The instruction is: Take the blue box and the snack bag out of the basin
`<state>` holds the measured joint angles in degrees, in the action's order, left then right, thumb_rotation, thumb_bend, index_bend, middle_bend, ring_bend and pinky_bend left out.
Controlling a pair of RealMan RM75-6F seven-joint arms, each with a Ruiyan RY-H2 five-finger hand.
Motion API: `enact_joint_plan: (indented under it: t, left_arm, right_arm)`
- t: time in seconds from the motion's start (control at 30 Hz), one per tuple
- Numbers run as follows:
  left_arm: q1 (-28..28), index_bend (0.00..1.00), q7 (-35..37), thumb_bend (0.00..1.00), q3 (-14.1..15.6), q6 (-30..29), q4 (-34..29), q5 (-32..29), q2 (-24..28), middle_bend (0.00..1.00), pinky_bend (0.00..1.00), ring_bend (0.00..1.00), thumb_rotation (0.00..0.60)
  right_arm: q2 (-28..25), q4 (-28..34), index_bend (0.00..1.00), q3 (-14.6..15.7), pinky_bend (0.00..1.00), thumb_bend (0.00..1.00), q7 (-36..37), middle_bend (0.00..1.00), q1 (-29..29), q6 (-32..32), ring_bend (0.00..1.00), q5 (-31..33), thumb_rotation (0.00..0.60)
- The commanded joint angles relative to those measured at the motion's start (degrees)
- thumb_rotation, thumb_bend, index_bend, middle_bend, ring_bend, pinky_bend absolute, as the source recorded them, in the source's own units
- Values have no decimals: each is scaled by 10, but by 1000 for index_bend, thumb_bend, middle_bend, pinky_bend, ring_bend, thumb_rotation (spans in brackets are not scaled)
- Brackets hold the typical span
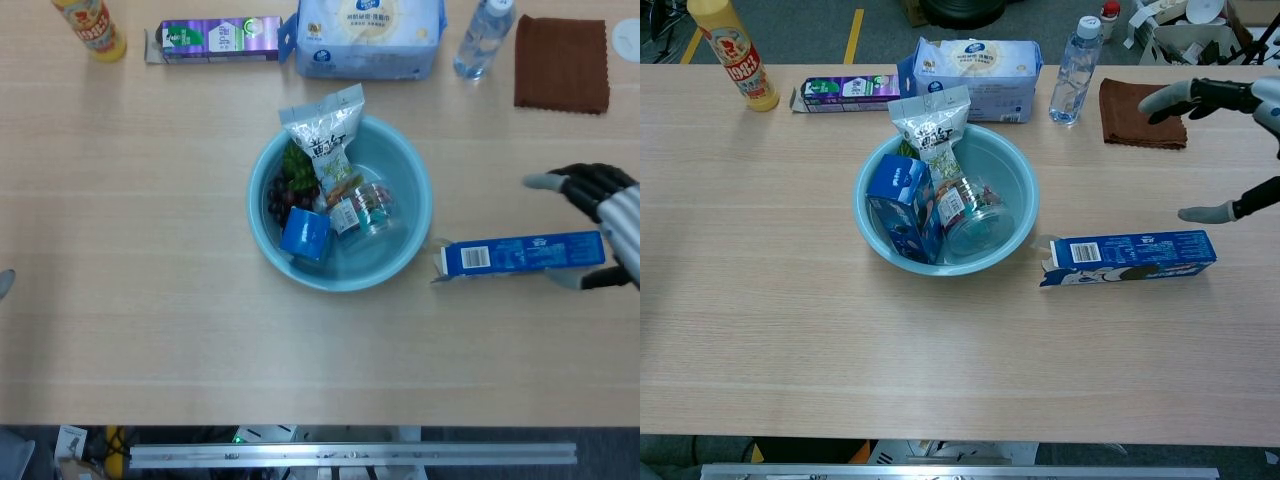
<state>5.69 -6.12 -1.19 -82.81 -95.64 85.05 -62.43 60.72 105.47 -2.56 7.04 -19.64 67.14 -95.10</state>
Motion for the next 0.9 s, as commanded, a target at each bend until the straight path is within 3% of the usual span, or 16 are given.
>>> enact_joint_plan:
  t: [0.03,0.5,0.9]
  left_arm:
    - [0,18,1,193,0,1,1,-2,-1,100,55,68,600]
    - [-4,18,0,193,3,2,0,-8,3,101,55,68,600]
    - [-8,18,-2,193,0,2,-1,-20,8,101,55,68,600]
  right_arm:
    - [21,15,235,-18,233,0,16,286,-45,-48,215,5,600]
    - [145,-34,235,-102,233,0,34,263,-212,-205,223,111,600]
    - [222,-101,235,-130,233,0,6,263,-308,-284,223,185,600]
